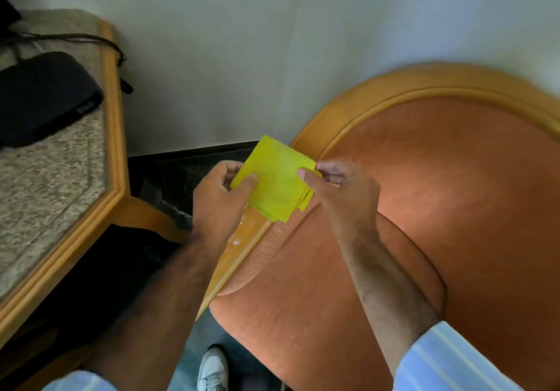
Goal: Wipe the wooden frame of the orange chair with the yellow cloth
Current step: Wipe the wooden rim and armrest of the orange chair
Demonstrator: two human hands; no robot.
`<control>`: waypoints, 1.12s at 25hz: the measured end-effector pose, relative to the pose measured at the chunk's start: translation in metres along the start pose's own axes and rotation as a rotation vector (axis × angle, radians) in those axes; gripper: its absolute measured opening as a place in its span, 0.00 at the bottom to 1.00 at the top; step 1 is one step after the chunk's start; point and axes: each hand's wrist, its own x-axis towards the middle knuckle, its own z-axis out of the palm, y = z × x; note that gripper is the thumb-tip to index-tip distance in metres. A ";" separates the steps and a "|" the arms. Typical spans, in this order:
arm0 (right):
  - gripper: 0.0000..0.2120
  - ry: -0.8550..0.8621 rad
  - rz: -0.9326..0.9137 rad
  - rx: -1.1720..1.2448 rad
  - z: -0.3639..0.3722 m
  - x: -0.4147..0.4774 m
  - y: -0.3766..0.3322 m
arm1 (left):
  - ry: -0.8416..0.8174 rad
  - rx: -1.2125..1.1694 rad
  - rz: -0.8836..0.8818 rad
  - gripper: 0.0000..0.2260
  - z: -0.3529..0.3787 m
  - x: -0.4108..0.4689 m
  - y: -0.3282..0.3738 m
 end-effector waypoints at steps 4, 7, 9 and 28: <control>0.11 0.063 -0.047 -0.045 -0.002 0.015 0.014 | -0.031 0.141 0.068 0.05 0.021 0.017 0.003; 0.07 0.081 -0.113 -0.082 -0.003 0.017 0.021 | -0.041 0.308 0.166 0.09 0.025 0.022 0.003; 0.12 0.129 -0.285 -0.244 -0.005 0.023 0.023 | -0.008 0.471 0.408 0.18 0.025 0.020 0.001; 0.27 -0.048 -0.940 -1.127 -0.008 0.137 0.041 | -0.272 1.185 0.930 0.33 0.044 -0.001 -0.041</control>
